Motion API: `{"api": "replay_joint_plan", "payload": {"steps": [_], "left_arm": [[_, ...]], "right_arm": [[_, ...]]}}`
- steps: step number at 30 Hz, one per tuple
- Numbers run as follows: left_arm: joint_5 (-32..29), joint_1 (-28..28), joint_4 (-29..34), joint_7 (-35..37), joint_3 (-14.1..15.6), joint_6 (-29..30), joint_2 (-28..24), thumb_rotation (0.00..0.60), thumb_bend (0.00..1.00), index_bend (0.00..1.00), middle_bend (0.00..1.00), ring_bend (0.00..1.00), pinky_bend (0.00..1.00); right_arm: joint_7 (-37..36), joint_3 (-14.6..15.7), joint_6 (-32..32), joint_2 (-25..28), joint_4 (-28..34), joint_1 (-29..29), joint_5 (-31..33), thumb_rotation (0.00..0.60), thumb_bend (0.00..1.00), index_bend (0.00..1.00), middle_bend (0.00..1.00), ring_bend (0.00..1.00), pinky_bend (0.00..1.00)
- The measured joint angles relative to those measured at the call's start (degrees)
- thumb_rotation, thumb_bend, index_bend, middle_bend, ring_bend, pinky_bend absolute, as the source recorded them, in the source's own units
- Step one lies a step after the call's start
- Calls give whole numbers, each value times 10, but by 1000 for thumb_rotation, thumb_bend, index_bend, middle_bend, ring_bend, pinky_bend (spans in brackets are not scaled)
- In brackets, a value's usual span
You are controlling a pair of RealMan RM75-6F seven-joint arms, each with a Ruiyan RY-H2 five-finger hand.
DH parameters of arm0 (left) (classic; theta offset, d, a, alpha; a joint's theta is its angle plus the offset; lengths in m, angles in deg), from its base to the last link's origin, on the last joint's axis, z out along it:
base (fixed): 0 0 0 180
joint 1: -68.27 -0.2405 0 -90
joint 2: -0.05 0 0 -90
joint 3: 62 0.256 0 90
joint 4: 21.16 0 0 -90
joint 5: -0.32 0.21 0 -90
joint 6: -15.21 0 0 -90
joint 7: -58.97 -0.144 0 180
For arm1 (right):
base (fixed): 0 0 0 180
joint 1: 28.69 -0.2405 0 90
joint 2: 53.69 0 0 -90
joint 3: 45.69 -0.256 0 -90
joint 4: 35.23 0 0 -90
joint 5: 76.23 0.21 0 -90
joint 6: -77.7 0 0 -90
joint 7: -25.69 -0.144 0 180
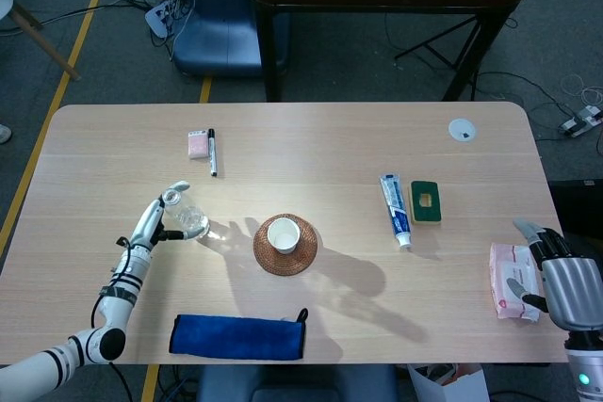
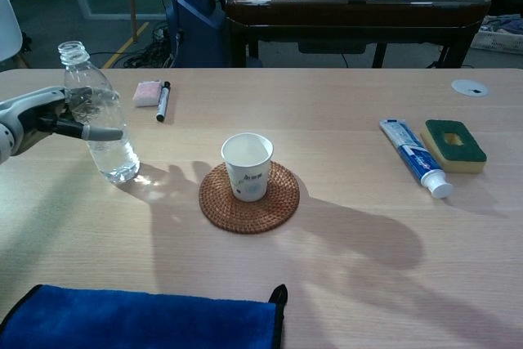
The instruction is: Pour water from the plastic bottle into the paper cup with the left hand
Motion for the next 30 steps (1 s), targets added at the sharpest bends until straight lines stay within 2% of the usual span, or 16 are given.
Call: {"api": "replay_joint_plan", "payload": {"steps": [13, 17, 20, 25, 30], "left_arm": [[-25, 2, -24, -35, -7, 18, 30, 600, 19, 449, 290, 74, 41], [-27, 4, -28, -48, -7, 21, 36, 600, 19, 475, 323, 96, 60], [-30, 4, -30, -52, -10, 25, 40, 600, 19, 509, 395, 143, 75], [-31, 4, -37, -67, -13, 45, 52, 600, 19, 609, 570, 246, 114], [-7, -1, -45, -60, -14, 83, 66, 600, 18, 677, 668, 314, 138]], "right_arm": [[0, 0, 0, 1, 2, 0, 0, 600, 129, 171, 215, 210, 436], [-1, 0, 0, 2, 3, 1, 0, 600, 129, 171, 215, 211, 436], [-2, 0, 1, 3, 3, 1, 0, 600, 130, 171, 215, 211, 436], [-3, 0, 1, 3, 2, 1, 0, 600, 130, 171, 215, 210, 436], [-3, 0, 2, 4, 3, 1, 0, 600, 129, 171, 216, 210, 436]]}}
